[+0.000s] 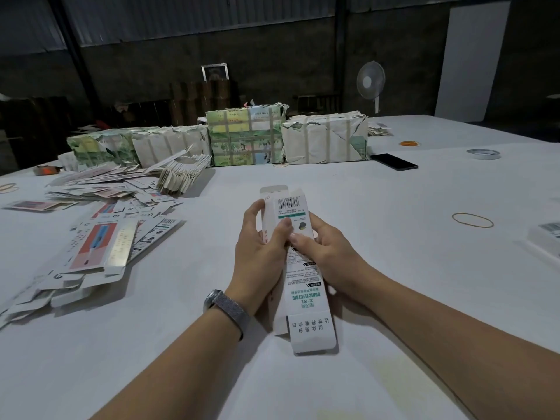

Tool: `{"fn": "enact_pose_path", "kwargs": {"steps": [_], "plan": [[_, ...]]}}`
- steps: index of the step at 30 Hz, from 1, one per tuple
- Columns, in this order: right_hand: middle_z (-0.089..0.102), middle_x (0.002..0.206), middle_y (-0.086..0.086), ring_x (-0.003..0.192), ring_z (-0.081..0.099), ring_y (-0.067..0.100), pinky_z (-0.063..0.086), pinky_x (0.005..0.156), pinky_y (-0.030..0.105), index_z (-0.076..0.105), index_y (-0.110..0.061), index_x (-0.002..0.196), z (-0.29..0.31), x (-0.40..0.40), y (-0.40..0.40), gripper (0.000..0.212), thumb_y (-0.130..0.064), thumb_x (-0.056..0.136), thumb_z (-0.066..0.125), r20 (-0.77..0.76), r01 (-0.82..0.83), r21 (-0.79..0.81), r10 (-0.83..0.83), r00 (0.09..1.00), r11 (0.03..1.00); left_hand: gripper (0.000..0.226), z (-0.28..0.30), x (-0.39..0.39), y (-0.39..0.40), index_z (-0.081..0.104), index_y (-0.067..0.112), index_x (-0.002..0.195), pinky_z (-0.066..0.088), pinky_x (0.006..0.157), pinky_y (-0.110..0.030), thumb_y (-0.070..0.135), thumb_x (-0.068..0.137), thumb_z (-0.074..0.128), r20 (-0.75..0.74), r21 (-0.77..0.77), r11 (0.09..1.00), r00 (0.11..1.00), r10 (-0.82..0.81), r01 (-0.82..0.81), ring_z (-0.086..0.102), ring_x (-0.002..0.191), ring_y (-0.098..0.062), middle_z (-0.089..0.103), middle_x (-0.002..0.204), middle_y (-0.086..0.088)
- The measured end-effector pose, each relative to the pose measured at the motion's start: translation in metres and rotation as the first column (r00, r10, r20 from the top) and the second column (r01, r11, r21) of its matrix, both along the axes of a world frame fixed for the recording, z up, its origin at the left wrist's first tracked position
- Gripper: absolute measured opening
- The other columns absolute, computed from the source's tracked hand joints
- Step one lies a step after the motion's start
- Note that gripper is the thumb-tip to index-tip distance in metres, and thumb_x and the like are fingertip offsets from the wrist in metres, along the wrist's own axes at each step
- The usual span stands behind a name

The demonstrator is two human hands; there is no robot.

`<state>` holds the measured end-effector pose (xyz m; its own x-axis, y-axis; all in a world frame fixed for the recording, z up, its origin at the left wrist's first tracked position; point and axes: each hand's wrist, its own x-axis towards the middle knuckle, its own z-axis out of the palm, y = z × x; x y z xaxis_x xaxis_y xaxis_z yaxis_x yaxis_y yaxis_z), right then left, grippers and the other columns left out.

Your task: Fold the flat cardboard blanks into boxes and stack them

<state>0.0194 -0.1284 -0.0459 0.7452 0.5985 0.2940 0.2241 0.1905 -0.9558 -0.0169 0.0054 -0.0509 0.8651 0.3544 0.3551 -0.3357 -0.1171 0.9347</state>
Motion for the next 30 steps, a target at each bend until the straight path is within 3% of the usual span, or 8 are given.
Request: {"fn": "enact_pose_path", "kwargs": {"steps": [4,7,10,12,15,21,24,30], "plan": [[0.075,0.109,0.010,0.092,0.074,0.033,0.061,0.076,0.040,0.053,-0.025,0.135,-0.001,0.001,-0.001,0.033,-0.015,0.103,0.051,-0.003,0.003,-0.001,-0.003,1.000,1.000,0.037,0.000,0.001,0.000,0.046,0.053,0.117,0.061,0.067,-0.040,0.036,0.089,0.064,-0.021,-0.010,1.000,1.000,-0.021,0.021,0.076,0.076,-0.025,0.077,0.099,-0.010],[0.075,0.106,0.009,0.089,0.074,0.032,0.060,0.073,0.039,0.054,-0.030,0.134,-0.001,0.001,0.000,0.039,-0.026,0.096,0.056,0.023,0.022,-0.025,-0.021,0.999,0.999,0.041,0.001,0.002,0.002,0.043,0.042,0.129,0.061,0.064,-0.038,0.032,0.093,0.061,-0.034,-0.036,0.998,0.998,-0.056,0.054,0.076,0.076,-0.026,0.078,0.097,-0.006],[0.075,0.107,0.004,0.087,0.074,0.023,0.057,0.070,0.032,0.053,-0.032,0.137,-0.002,0.003,0.002,0.040,-0.027,0.097,0.055,0.008,0.036,0.000,-0.036,0.999,0.999,0.037,0.000,0.002,0.002,0.039,0.033,0.136,0.058,0.062,-0.026,0.018,0.104,0.049,0.003,-0.021,0.993,0.994,-0.113,0.113,0.076,0.080,-0.016,0.078,0.097,0.012],[0.075,0.110,0.002,0.087,0.073,0.020,0.056,0.068,0.030,0.048,-0.031,0.142,-0.002,0.006,0.002,0.039,-0.022,0.104,0.049,-0.025,0.056,0.036,-0.055,0.998,0.998,0.034,0.001,0.000,-0.002,0.041,0.036,0.131,0.057,0.061,-0.023,0.025,0.100,0.048,0.017,0.004,0.990,0.989,-0.144,0.144,0.075,0.078,-0.014,0.077,0.097,0.017],[0.074,0.109,0.005,0.085,0.072,0.021,0.056,0.066,0.029,0.052,-0.029,0.138,-0.001,0.008,0.000,0.035,-0.019,0.106,0.043,-0.058,0.109,0.087,-0.104,0.993,0.990,0.034,0.000,-0.002,-0.007,0.043,0.042,0.124,0.059,0.061,-0.030,0.032,0.091,0.049,-0.002,0.031,0.983,0.984,-0.179,0.179,0.075,0.074,-0.020,0.078,0.094,0.009],[0.071,0.114,0.014,0.083,0.070,0.023,0.057,0.071,0.035,0.048,-0.023,0.140,0.001,0.009,0.000,0.037,-0.014,0.104,0.043,-0.149,0.144,0.134,-0.124,0.981,0.981,0.040,0.001,-0.003,-0.009,0.044,0.028,0.129,0.056,0.058,-0.030,0.028,0.089,0.050,-0.023,-0.012,0.975,0.975,-0.223,0.223,0.074,0.071,-0.022,0.076,0.100,-0.010],[0.070,0.113,0.013,0.081,0.070,0.021,0.057,0.070,0.035,0.048,-0.023,0.140,0.001,0.008,0.000,0.037,-0.014,0.104,0.044,-0.136,0.143,0.116,-0.127,0.983,0.983,0.035,0.002,-0.003,-0.009,0.046,0.032,0.121,0.056,0.059,-0.034,0.030,0.086,0.050,-0.028,-0.013,0.977,0.977,-0.213,0.213,0.073,0.072,-0.023,0.074,0.103,-0.010],[0.072,0.097,0.012,0.071,0.068,0.024,0.056,0.064,0.036,0.056,-0.020,0.122,0.000,0.009,-0.001,0.022,-0.013,0.103,0.046,-0.129,0.163,0.110,-0.148,0.981,0.981,0.037,0.000,-0.003,-0.010,0.045,0.029,0.126,0.057,0.059,-0.031,0.027,0.090,0.050,-0.036,-0.010,0.977,0.976,-0.213,0.213,0.074,0.074,-0.023,0.076,0.100,-0.005]]}}
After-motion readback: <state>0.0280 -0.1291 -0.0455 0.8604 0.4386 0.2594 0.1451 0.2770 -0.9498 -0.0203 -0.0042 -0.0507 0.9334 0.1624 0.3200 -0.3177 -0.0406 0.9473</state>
